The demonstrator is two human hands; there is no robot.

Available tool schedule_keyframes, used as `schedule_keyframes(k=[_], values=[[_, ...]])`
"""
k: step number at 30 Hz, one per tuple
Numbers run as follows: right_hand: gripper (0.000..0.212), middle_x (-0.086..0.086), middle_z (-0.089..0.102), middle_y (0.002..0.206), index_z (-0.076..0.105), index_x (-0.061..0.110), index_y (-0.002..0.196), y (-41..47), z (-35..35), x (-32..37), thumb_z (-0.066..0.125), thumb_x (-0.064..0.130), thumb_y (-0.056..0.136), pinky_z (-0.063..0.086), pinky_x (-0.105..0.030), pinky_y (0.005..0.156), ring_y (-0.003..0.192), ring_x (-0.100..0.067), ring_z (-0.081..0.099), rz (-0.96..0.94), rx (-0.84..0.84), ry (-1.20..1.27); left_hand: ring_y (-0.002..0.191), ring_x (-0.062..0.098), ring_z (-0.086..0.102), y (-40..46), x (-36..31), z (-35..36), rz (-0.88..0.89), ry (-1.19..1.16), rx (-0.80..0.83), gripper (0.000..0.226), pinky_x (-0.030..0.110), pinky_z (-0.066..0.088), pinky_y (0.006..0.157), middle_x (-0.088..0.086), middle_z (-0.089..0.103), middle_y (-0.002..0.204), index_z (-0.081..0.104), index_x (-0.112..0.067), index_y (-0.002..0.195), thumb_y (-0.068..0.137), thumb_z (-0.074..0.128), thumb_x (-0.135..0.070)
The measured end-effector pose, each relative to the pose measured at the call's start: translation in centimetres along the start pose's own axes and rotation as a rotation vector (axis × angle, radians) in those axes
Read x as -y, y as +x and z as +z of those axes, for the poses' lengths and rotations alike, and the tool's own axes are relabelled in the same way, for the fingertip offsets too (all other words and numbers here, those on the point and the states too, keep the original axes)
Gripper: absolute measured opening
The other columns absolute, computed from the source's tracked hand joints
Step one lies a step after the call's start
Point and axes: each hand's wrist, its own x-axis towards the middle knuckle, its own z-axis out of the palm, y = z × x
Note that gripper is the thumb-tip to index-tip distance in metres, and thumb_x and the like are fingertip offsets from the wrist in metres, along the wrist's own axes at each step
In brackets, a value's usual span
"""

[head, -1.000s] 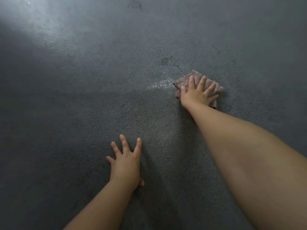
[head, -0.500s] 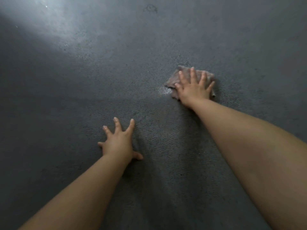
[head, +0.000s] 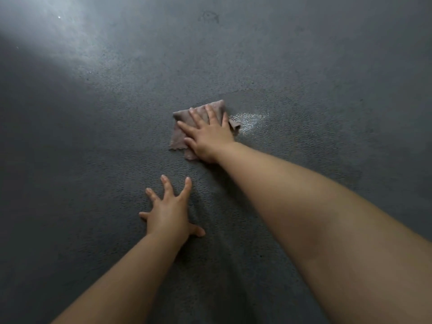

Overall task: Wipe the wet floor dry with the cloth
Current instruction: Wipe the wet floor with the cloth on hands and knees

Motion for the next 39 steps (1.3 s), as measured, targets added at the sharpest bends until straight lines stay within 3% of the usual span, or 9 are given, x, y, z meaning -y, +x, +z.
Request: schedule_keyframes(k=[8,13,17,21,24,28,30,34,39], values=[[0.051,0.007,-0.008,0.159,0.007,0.047,0.147,-8.1,2.6,-11.3,0.019,0.054,0.098,-0.005,-0.054,0.113,0.144,-0.031,-0.015,0.513,-0.157,0.159,0.140,0.047,-0.014,-0.1,0.3,-0.3,0.028,-0.048,-0.008,0.119,0.069,0.020,0.105,0.009,-0.028,0.154,-0.009,-0.039,0.149,0.069,0.079,-0.045],[0.052,0.006,-0.009,0.159,0.006,0.046,0.148,-18.1,4.8,-20.2,0.018,0.053,0.099,-0.003,-0.055,0.115,0.144,-0.033,-0.014,0.884,-0.145,0.213,0.141,0.044,-0.014,-0.2,0.5,0.0,0.027,-0.042,-0.035,0.118,0.069,0.019,0.105,0.007,-0.027,0.154,-0.010,-0.040,0.148,0.069,0.077,-0.049],[0.051,0.005,-0.007,0.160,0.008,0.043,0.149,-23.8,6.2,-21.3,0.018,0.051,0.099,-0.002,-0.059,0.114,0.144,-0.035,-0.013,1.152,-0.119,0.299,0.144,0.035,-0.012,-1.6,-0.3,1.0,0.018,0.015,-0.119,0.102,0.063,0.016,0.111,0.007,-0.022,0.156,-0.007,-0.037,0.150,0.081,0.068,-0.046],[0.053,-0.001,-0.010,0.159,0.003,0.039,0.150,-22.3,6.3,-15.9,0.017,0.048,0.100,-0.004,-0.059,0.113,0.143,-0.036,-0.015,1.102,-0.122,0.302,0.145,0.031,-0.012,-3.4,-3.5,2.5,0.103,0.047,-0.185,0.095,0.057,0.013,0.114,0.008,-0.020,0.156,-0.004,-0.034,0.150,0.087,0.066,-0.032],[0.055,-0.004,-0.014,0.158,-0.001,0.038,0.150,-22.2,8.3,-9.8,0.013,0.051,0.098,-0.006,-0.058,0.114,0.142,-0.037,-0.018,0.773,-0.126,0.195,0.145,0.030,-0.013,-4.3,-6.6,3.9,0.155,0.018,-0.132,0.104,0.055,0.010,0.115,0.009,-0.021,0.156,-0.006,-0.033,0.150,0.080,0.070,-0.045],[0.060,-0.006,0.026,0.155,0.040,0.039,0.140,-25.5,9.7,-7.7,0.019,0.055,0.086,0.019,-0.062,0.107,0.141,-0.042,0.019,0.304,-0.085,0.072,0.145,0.031,-0.014,-5.0,-10.4,5.5,0.191,0.029,-0.124,0.116,0.051,0.009,0.116,0.012,-0.021,0.155,-0.010,-0.029,0.150,0.073,0.074,-0.051],[0.064,-0.002,0.016,0.158,0.032,0.042,0.144,-26.5,9.5,-10.8,0.011,0.057,0.085,0.013,-0.058,0.110,0.144,-0.038,0.008,0.209,-0.044,0.024,0.144,0.032,-0.016,-5.1,-11.8,6.0,0.214,0.081,-0.102,0.122,0.052,0.008,0.115,0.014,-0.024,0.154,-0.015,-0.029,0.149,0.070,0.075,-0.055],[0.054,0.004,-0.017,0.158,-0.005,0.046,0.147,-27.6,8.2,-18.6,0.007,0.058,0.096,-0.007,-0.054,0.115,0.143,-0.031,-0.020,0.593,-0.039,0.087,0.143,0.034,-0.019,-4.8,-13.8,5.9,0.240,0.147,-0.062,0.128,0.054,0.007,0.115,0.015,-0.027,0.153,-0.018,-0.031,0.148,0.066,0.078,-0.053],[0.052,0.003,-0.013,0.159,0.006,0.042,0.149,-23.9,5.4,-22.6,0.020,0.051,0.100,-0.004,-0.060,0.113,0.142,-0.037,-0.018,1.034,-0.084,0.319,0.141,0.043,-0.015,-4.0,-15.3,5.5,0.253,0.196,-0.020,0.127,0.060,0.012,0.112,0.019,-0.024,0.153,-0.012,-0.031,0.149,0.065,0.083,-0.045]])
